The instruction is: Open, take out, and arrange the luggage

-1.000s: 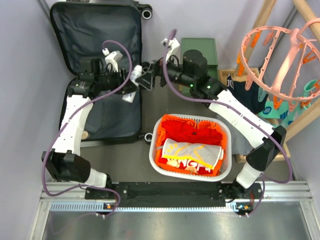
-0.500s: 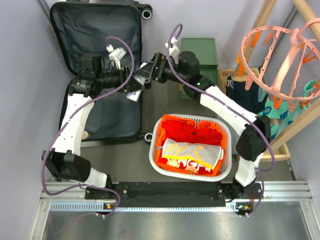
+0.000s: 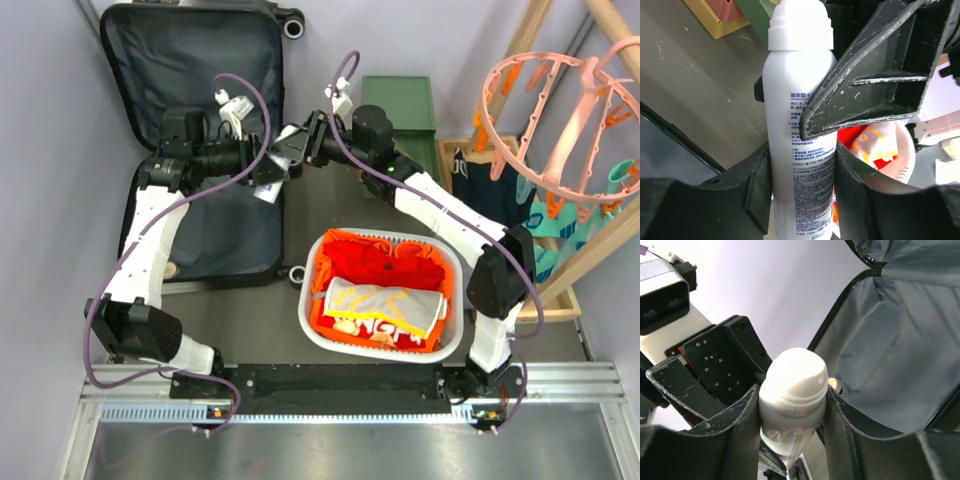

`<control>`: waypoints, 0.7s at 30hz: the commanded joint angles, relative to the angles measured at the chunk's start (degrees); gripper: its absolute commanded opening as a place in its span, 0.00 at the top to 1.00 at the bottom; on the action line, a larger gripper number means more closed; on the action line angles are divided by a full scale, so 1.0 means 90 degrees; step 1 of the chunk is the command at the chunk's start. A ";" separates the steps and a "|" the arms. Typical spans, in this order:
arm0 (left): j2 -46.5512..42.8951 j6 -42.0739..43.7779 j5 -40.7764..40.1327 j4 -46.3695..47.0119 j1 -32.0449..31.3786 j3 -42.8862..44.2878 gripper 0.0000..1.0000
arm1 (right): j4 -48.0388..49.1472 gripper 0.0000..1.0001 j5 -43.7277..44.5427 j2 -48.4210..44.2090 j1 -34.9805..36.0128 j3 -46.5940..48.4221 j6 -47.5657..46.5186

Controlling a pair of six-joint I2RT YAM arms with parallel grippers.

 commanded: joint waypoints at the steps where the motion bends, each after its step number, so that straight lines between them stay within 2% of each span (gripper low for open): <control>1: -0.0059 0.0289 -0.0182 -0.0008 -0.0054 0.0122 0.31 | -0.0320 1.00 0.0744 -0.0570 -0.0188 0.0083 -0.0990; 2: -0.0049 0.0289 -0.0754 -0.0037 -0.0054 0.0132 0.12 | -0.0497 1.00 0.0881 -0.0639 -0.0275 0.0102 -0.1476; 3: -0.0039 0.0299 -0.1079 -0.0027 -0.0054 0.0161 0.01 | -0.0789 1.00 0.1047 -0.0688 -0.0334 0.0151 -0.1761; 5: -0.0010 0.0435 -0.1771 -0.0085 -0.0025 0.0249 0.01 | -0.1548 1.00 0.1516 -0.0785 -0.0461 0.0433 -0.2598; 7: 0.0000 0.0504 -0.2087 -0.0135 0.0004 0.0357 0.01 | -0.1884 1.00 0.2167 -0.0854 -0.0637 0.0648 -0.3187; 9: 0.0039 0.0592 -0.2312 -0.0193 0.0092 0.0415 0.01 | -0.2285 1.00 0.2628 -0.0942 -0.0812 0.0746 -0.4056; 11: 0.0039 0.0699 -0.2429 -0.0222 0.0209 0.0415 0.01 | -0.2636 1.00 0.3497 -0.0894 -0.0881 0.1087 -0.5042; 14: 0.0078 0.0777 -0.2673 -0.0291 0.0317 0.0396 0.01 | -0.3105 1.00 0.4084 -0.0621 -0.0950 0.1469 -0.6407; 17: 0.0087 0.0856 -0.2830 -0.0340 0.0336 0.0367 0.01 | -0.3331 1.00 0.4603 -0.0328 -0.0999 0.1645 -0.7035; 21: 0.0126 0.0865 -0.2859 -0.0330 0.0346 0.0337 0.01 | -0.3584 1.00 0.4292 -0.0005 -0.1194 0.1694 -0.7047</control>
